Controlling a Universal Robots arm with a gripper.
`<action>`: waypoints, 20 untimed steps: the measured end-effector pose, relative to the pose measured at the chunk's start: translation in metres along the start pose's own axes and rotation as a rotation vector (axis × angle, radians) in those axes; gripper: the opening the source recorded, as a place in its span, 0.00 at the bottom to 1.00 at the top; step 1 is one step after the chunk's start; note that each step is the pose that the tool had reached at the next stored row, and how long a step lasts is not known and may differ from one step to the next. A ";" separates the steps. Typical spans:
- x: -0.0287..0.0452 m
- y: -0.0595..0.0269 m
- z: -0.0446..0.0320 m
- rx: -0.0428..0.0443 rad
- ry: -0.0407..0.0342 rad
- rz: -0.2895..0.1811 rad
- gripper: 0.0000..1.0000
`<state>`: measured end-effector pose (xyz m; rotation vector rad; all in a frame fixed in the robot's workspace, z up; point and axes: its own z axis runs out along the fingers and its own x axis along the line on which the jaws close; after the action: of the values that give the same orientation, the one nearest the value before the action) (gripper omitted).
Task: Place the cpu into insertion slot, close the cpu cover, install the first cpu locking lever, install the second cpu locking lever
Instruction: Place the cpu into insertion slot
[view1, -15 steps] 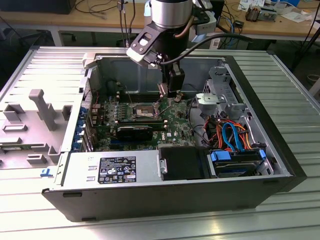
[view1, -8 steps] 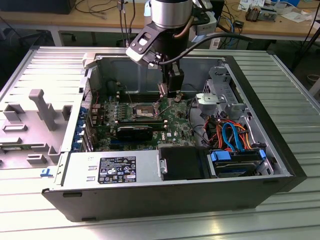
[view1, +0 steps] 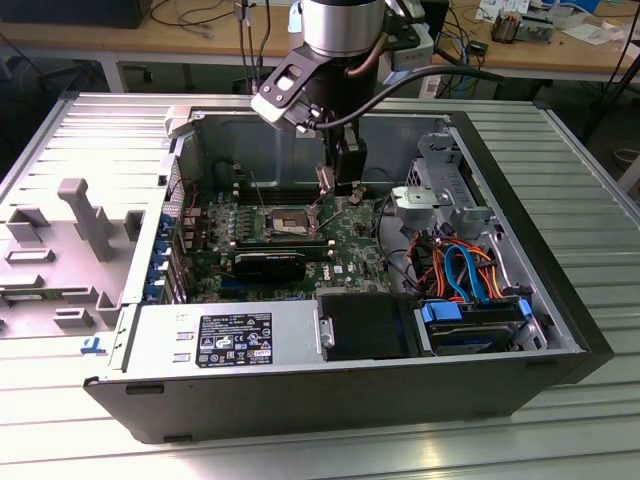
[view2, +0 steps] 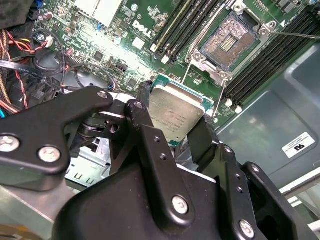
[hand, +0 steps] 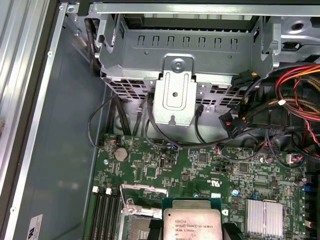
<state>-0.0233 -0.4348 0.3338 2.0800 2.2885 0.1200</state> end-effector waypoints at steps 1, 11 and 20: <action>0.0000 0.0000 0.0000 0.0000 -0.0003 0.002 0.55; 0.0000 0.0000 0.0004 -0.0008 -0.0043 0.048 0.55; 0.0000 -0.0001 0.0008 -0.0016 -0.0080 0.090 0.55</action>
<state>-0.0233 -0.4348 0.3330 2.1784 2.1903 0.1164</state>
